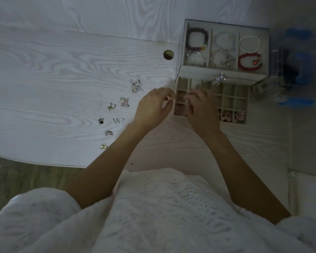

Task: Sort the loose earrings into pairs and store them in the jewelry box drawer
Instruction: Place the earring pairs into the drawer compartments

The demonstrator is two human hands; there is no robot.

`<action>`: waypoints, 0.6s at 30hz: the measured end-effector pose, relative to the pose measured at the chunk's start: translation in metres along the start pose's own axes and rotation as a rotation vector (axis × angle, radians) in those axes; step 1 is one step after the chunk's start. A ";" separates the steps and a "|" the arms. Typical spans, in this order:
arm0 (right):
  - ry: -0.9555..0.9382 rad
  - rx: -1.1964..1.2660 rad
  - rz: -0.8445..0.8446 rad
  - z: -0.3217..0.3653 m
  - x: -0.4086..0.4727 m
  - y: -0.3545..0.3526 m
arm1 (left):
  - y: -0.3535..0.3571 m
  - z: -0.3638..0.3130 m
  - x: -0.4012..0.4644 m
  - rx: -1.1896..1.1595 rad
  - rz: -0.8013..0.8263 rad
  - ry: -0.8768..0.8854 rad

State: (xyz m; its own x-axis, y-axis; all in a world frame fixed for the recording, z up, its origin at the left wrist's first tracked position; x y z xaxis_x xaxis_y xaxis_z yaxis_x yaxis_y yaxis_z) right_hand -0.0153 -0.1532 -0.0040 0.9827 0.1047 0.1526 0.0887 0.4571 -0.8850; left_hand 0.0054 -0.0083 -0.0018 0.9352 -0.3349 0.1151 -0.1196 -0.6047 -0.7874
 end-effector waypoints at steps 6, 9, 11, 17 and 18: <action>-0.072 0.253 0.339 0.061 -0.005 0.052 | -0.034 0.073 -0.060 0.083 -0.032 -0.258; -0.064 0.198 0.448 0.081 -0.009 0.075 | -0.028 0.090 -0.071 0.158 0.065 -0.237; -0.066 0.155 0.470 0.093 -0.008 0.084 | -0.023 0.090 -0.069 0.171 0.112 -0.198; -0.130 -0.031 0.417 0.114 0.004 0.099 | -0.014 0.093 -0.061 0.191 0.137 -0.268; -0.129 -0.039 0.414 0.113 0.004 0.100 | -0.013 0.096 -0.061 0.181 0.132 -0.279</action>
State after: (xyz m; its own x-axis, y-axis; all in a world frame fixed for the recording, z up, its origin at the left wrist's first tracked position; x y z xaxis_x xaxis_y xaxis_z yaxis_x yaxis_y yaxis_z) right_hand -0.0205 -0.0070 -0.0422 0.9086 0.3830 -0.1669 -0.2999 0.3198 -0.8988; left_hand -0.0181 0.0894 -0.0566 0.9736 -0.1765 -0.1449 -0.2080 -0.4230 -0.8819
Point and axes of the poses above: each hand's wrist, its own x-axis towards the middle knuckle, its own y-axis out of the palm, z = x × y, the point moved 5 cm from there along x, towards the middle knuckle, and after that the axes turned 5 degrees about x, right-handed, at the moved point
